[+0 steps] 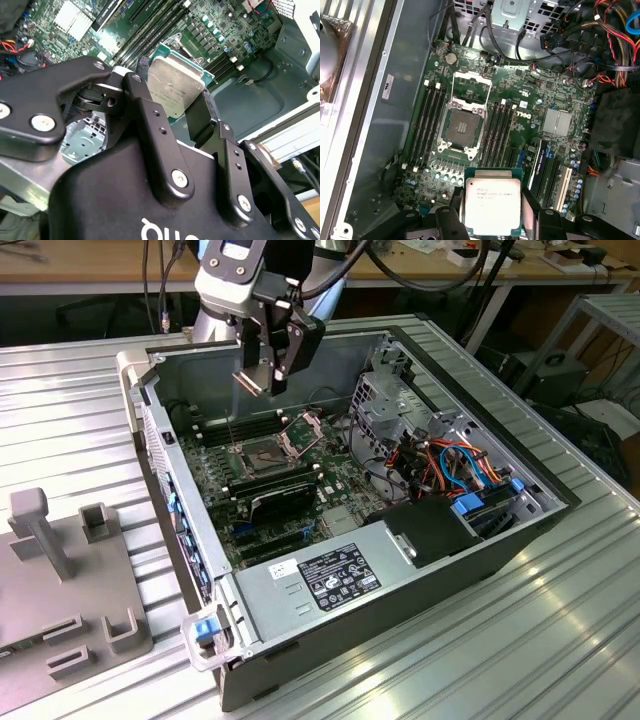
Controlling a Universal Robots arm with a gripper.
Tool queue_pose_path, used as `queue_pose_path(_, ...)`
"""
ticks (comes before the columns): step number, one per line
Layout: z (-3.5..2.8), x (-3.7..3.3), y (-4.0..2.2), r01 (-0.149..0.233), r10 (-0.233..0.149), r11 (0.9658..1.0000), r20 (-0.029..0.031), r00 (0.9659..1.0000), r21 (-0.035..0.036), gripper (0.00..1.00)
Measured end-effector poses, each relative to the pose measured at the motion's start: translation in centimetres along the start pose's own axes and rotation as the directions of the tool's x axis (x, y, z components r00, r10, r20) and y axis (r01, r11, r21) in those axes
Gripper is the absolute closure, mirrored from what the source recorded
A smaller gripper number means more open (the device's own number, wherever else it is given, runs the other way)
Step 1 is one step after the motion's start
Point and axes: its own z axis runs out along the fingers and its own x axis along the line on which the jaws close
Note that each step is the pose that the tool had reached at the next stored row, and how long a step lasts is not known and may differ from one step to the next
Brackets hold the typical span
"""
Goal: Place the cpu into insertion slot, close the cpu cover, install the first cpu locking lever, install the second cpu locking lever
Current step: 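Place the cpu into insertion slot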
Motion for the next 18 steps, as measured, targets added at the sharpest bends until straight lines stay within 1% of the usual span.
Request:
queue_pose_path(3,0.00,0.00,0.00,-0.035,0.035,0.9994,0.0016,0.9994,0.0009,0.45)
queue_pose_path(4,0.01,0.00,0.00,-0.054,0.054,0.9985,0.0025,0.9985,0.0012,0.45)
queue_pose_path(6,0.01,0.02,0.00,-0.068,0.068,0.9977,0.0032,0.9977,0.0015,0.45)
queue_pose_path(13,0.02,0.04,0.02,-0.070,0.070,0.9975,0.0032,0.9975,0.0015,0.45)
queue_pose_path(16,0.03,0.29,0.17,-0.070,0.070,0.9975,0.0033,0.9975,0.0016,0.45)
queue_pose_path(18,0.05,0.65,0.36,-0.070,0.070,0.9975,0.0033,0.9975,0.0016,0.45)
